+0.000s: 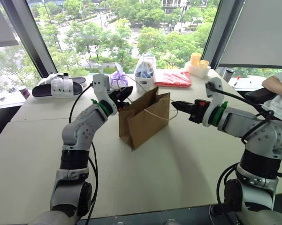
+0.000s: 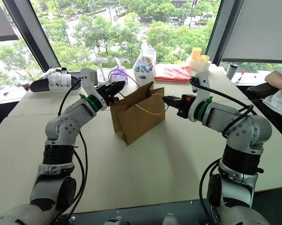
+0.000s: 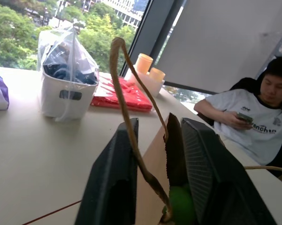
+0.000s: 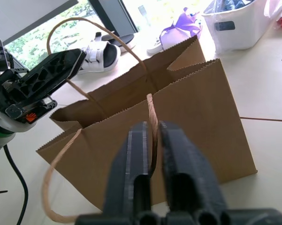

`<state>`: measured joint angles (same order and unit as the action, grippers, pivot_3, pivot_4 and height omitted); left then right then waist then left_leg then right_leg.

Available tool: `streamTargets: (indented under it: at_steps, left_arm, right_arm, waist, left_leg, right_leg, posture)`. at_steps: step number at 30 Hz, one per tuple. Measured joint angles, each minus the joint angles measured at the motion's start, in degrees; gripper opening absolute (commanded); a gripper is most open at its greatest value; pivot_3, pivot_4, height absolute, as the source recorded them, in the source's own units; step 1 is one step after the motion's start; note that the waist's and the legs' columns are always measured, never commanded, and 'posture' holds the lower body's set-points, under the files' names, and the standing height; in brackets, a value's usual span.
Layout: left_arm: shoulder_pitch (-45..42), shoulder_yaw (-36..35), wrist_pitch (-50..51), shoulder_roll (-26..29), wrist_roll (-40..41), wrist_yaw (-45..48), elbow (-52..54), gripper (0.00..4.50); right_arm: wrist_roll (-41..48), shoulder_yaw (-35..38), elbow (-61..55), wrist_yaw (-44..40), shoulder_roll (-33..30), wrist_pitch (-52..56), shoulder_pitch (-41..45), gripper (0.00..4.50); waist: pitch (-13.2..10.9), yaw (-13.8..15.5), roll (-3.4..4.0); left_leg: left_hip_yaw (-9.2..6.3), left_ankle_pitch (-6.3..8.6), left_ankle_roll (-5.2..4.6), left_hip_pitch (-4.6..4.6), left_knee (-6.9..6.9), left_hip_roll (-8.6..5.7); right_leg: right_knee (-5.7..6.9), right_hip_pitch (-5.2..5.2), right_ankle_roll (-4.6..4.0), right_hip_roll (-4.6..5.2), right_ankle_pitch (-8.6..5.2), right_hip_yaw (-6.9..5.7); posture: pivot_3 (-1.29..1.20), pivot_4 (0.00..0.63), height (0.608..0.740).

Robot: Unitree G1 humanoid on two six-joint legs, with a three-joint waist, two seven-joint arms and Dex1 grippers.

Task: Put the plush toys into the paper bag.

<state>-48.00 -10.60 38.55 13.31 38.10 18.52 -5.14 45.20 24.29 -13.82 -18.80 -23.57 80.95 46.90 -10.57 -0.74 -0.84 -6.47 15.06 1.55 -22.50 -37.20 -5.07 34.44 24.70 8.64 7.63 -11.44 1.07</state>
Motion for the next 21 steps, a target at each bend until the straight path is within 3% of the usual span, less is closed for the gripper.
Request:
streamTargets:
  at_steps: [3,5,10,14,21]
  left_arm:
    - [0.0,-2.2,2.6,0.6,3.4,1.3,0.8,4.46]
    - [-0.1,-4.1,5.5,2.0,7.4,2.6,2.0,4.5]
    - [0.6,-6.6,10.9,9.1,12.1,5.6,4.5,4.5]
    - [6.3,-7.0,13.8,15.1,13.0,10.2,5.6,4.5]
    - [14.2,-4.5,12.9,18.9,11.3,18.4,6.6,4.5]
  right_arm:
    - [1.0,0.7,-0.1,0.6,0.0,0.0,0.9,3.44]
    - [2.1,1.7,-0.2,0.6,-0.2,0.0,2.0,4.46]
    - [5.6,3.4,-1.3,0.9,-1.5,0.1,4.4,4.46]
    - [7.4,5.1,-1.1,0.9,-4.7,-0.5,5.1,4.46]
    - [6.0,9.0,4.2,1.9,-7.3,-10.2,2.3,4.46]
  waist:
    - [0.0,0.0,0.0]
    - [0.0,-0.1,0.0]
    - [0.0,-0.2,0.0]
    - [0.0,-0.2,0.01]
    - [0.0,0.2,-0.01]
  left_leg:
    - [-0.04,0.01,-0.02,0.0,0.0,0.01]
    - [-0.06,0.07,-0.13,0.0,0.01,0.01]
    - [-0.07,0.09,-0.16,0.02,0.02,0.02]
    - [-0.05,0.11,-0.18,0.02,0.02,0.01]
    - [0.02,0.11,-0.2,0.04,0.01,0.01]
  right_leg:
    - [0.01,0.01,0.0,0.0,0.0,0.0]
    - [0.03,0.03,0.0,0.0,0.0,0.0]
    - [0.13,0.08,0.0,0.0,0.0,0.01]
    - [0.12,0.08,0.0,0.0,0.0,0.02]
    - [-0.03,-0.12,-0.01,-0.02,-0.01,-0.03]
  posture:
    - [0.0,0.15,0.74]
    - [0.0,0.15,0.74]
    - [0.0,0.15,0.74]
    - [0.0,0.15,0.74]
    - [0.0,0.15,0.74]
